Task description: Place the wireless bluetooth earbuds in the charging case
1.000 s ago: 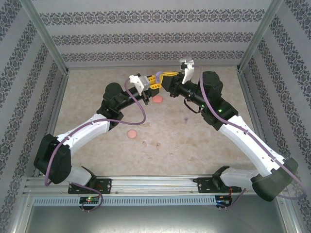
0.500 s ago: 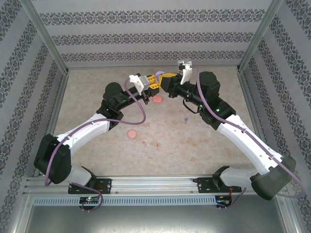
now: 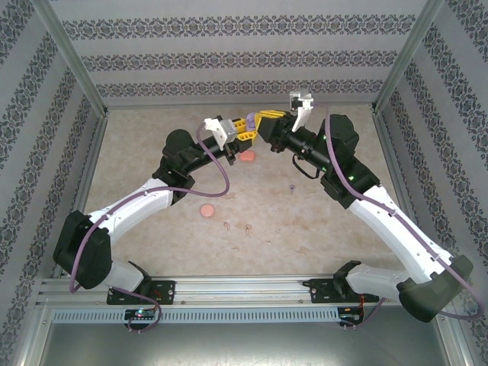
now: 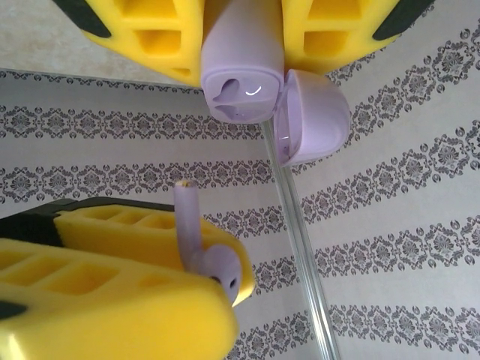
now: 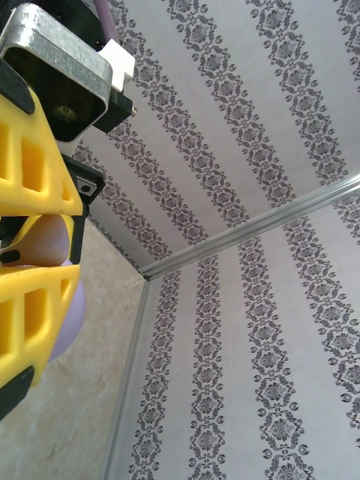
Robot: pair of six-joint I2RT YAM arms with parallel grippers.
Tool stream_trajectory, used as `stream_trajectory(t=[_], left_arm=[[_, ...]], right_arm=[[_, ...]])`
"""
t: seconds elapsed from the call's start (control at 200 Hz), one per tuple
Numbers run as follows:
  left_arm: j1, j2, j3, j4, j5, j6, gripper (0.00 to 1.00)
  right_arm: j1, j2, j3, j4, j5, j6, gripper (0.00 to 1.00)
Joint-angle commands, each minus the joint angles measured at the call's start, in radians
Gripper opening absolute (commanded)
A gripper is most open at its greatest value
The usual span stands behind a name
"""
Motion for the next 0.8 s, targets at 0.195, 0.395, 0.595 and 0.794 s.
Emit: stream_trajectory(t=[0.195,0.395,0.595,0.794], left_arm=[[-0.016,-0.022,0.038,0.001,0.035,0.011,0.00],[-0.020,-0.025,0.042,0.001,0.036,0.015,0.00],[-0.021,-0.030,0.046,-0.002,0.035,0.019,0.00],[-0.021,-0.024,0.052,-0.002,0.033,0.022,0.00]], right_arm=[[-0.013,0.035,0.005,0.030,-0.012,0.008,0.20],[-0.023,0.047,-0.007,0.023,-0.002,-0.001,0.20],[-0.039,0.049,-0.026,0.023,-0.008,0.011,0.20],[-0.039,0.052,-0.029,0.019,-0.041,0.017,0.19]])
